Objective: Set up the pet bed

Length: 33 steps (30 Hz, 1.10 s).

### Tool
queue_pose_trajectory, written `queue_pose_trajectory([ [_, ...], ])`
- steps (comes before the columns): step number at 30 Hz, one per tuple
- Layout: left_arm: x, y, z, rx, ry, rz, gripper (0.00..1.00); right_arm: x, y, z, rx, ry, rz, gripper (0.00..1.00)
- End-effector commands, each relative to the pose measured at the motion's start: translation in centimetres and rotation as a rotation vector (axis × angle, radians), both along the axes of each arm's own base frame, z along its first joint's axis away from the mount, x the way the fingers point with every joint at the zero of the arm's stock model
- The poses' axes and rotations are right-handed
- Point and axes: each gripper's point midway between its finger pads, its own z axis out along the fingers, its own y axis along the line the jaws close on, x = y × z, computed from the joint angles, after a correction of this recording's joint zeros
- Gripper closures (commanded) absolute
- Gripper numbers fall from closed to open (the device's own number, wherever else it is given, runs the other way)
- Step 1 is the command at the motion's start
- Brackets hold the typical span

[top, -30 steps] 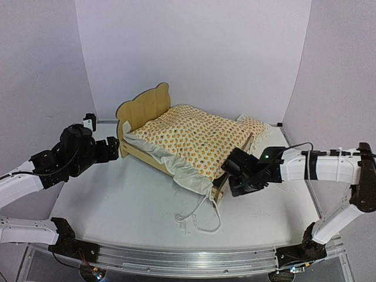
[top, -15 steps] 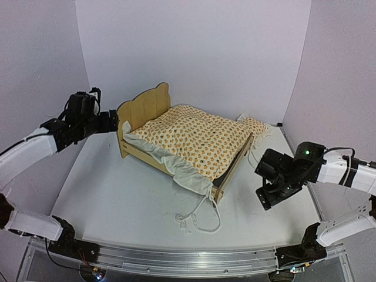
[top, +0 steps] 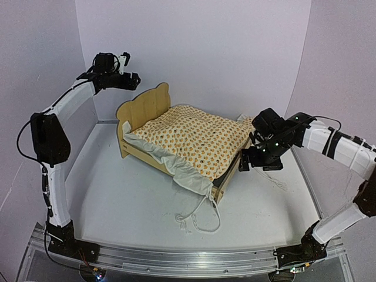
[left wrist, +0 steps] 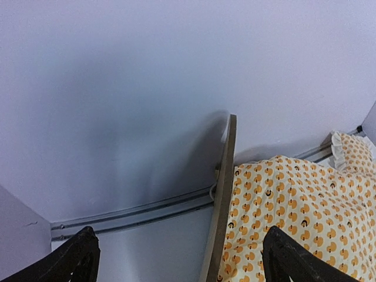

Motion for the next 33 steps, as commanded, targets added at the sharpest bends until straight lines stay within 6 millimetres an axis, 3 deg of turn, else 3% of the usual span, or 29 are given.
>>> queue_pose_trajectory([
  [1, -0.1, -2.2, -2.5, 0.038, 0.070, -0.226, 0.05, -1.4, 0.2, 2.6, 0.116, -0.065, 0.009, 0.02],
  [4, -0.4, -3.8, -3.5, 0.005, 0.089, -0.323, 0.12, -2.2, -0.7, 3.3, 0.125, -0.101, -0.001, 0.02],
  [8, -0.7, -4.6, -4.7, -0.019, 0.122, -0.355, 0.31, -2.8, -1.5, 4.3, 0.137, -0.135, -0.003, 0.02],
  [12, -0.4, -4.0, -5.3, 0.011, 0.132, -0.288, 0.70, -3.0, -1.4, 4.7, 0.147, -0.137, 0.003, 0.02],
  [14, -1.0, -4.2, -4.8, 0.046, 0.118, -0.274, 0.79, -3.0, -1.4, 4.6, 0.144, -0.135, 0.004, 0.02],
  [20, -2.7, -4.7, -4.3, 0.096, 0.118, -0.265, 0.93, -3.0, -1.4, 4.8, 0.149, -0.140, 0.007, 0.02],
  [24, -4.9, -4.3, -4.9, 0.080, 0.195, -0.245, 0.96, -3.2, -1.6, 5.0, 0.152, -0.149, 0.005, 0.02],
  [28, -9.9, -5.2, -5.5, 0.049, 0.272, -0.277, 0.97, -3.3, -1.9, 4.8, 0.146, -0.154, 0.003, 0.02],
  [33, -16.1, -5.7, -3.2, 0.017, 0.264, -0.283, 0.97, -3.3, -1.9, 4.3, 0.131, -0.150, 0.010, 0.02],
])
